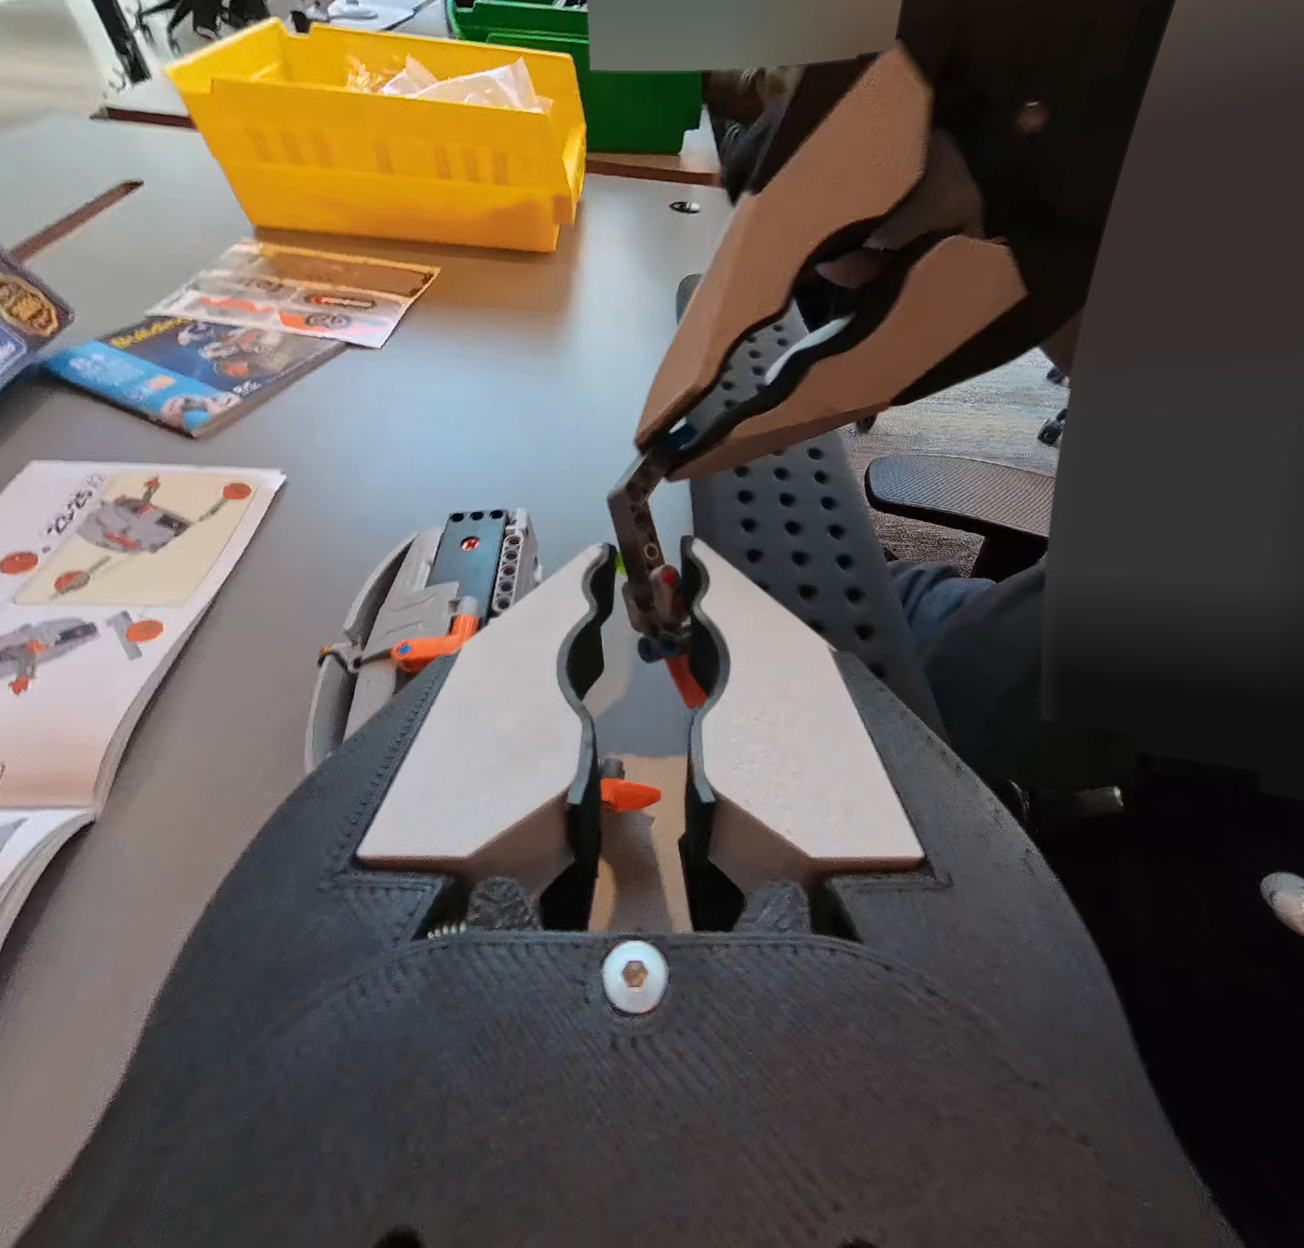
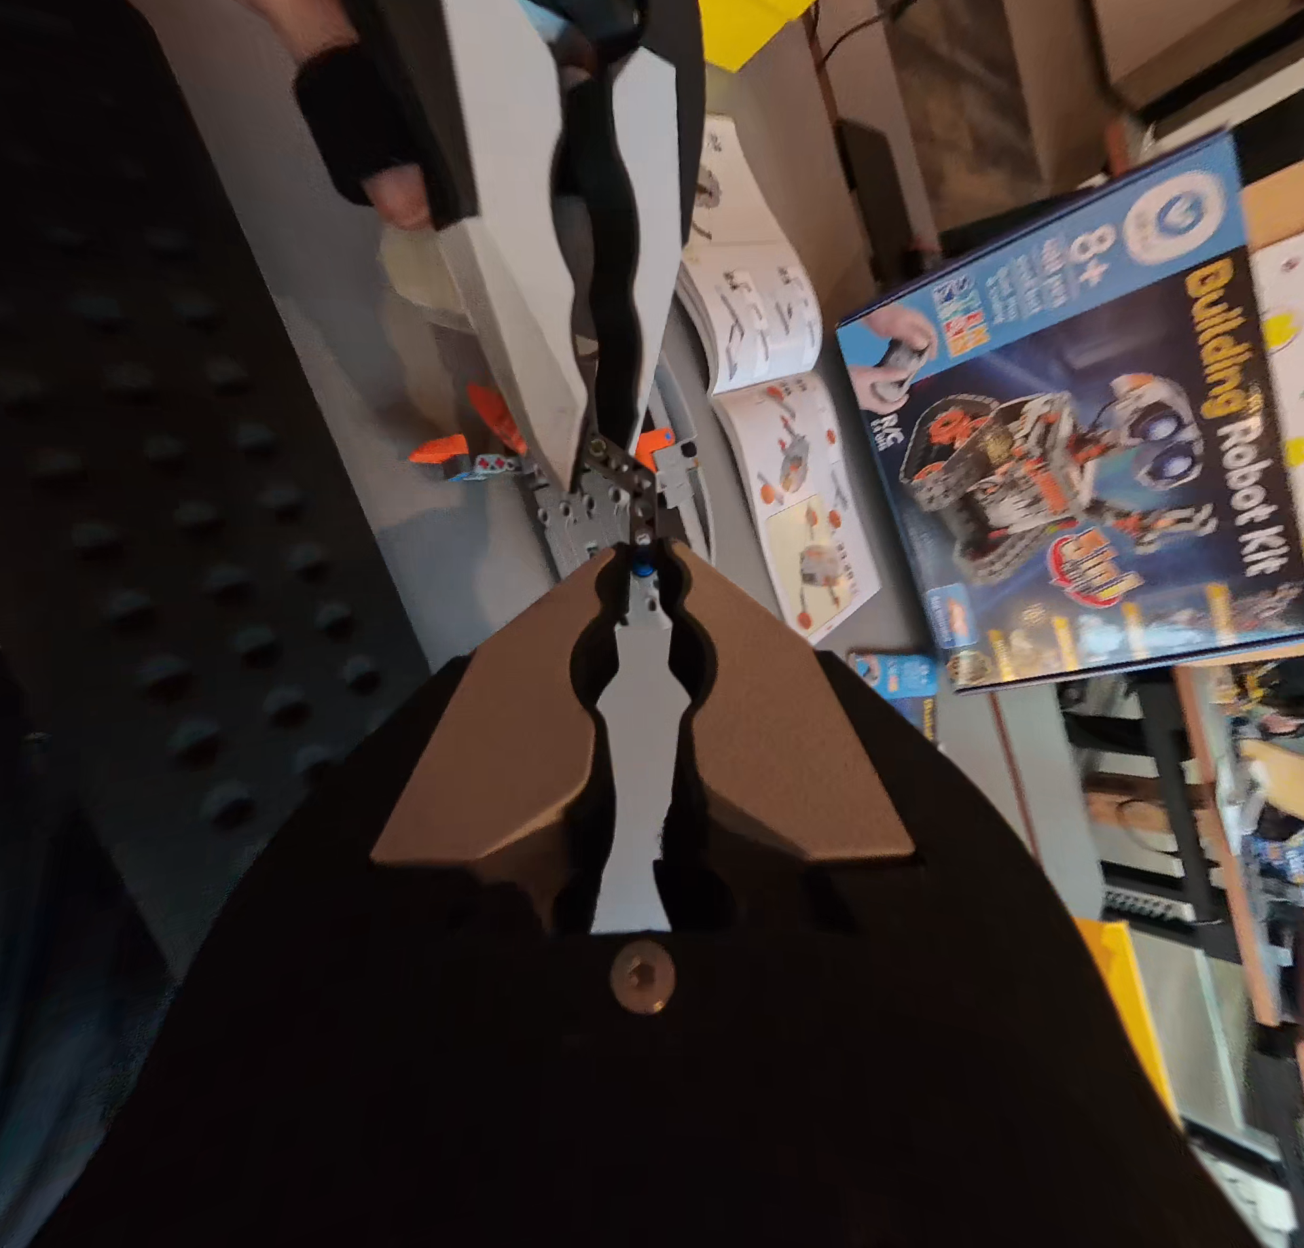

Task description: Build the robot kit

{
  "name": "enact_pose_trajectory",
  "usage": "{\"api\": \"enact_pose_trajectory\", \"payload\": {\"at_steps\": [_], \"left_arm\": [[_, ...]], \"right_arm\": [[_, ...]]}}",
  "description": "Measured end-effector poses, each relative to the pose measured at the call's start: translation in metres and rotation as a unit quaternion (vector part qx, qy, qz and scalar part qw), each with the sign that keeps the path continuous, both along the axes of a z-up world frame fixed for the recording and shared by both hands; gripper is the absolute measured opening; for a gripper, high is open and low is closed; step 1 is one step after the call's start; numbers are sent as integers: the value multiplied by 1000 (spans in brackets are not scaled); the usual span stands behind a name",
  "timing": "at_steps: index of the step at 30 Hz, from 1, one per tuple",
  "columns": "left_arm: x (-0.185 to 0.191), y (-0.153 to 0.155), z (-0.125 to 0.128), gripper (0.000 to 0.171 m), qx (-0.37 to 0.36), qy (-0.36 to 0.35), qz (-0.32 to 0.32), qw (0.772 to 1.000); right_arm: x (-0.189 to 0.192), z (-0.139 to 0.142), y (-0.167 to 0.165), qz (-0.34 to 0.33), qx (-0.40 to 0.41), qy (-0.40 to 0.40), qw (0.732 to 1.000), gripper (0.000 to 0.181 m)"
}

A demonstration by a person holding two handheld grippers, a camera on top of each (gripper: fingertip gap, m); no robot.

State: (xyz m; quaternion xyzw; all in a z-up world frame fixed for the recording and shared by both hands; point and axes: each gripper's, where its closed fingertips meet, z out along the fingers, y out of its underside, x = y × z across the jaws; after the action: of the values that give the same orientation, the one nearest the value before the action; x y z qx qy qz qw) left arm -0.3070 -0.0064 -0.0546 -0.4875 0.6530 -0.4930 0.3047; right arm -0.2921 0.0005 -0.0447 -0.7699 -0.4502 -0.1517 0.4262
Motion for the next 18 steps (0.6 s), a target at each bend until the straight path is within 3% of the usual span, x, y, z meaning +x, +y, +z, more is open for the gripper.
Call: {"api": "enact_pose_trajectory", "payload": {"at_steps": [5,9,13,18], "left_arm": [[-4,11,2,10,-15,0,5,1000],[-12,2,30,5,-168,-43,-55,983],[-21,1,55,5,-266,-83,-99,955],[-22,-1,58,5,-256,-97,-100,956]], "right_arm": [[-19,23,5,47,63,36,996,7],[-42,69,-6,172,175,194,950,20],[-41,95,-5,200,172,331,906,23],[-51,94,9,189,153,338,909,24]]}}
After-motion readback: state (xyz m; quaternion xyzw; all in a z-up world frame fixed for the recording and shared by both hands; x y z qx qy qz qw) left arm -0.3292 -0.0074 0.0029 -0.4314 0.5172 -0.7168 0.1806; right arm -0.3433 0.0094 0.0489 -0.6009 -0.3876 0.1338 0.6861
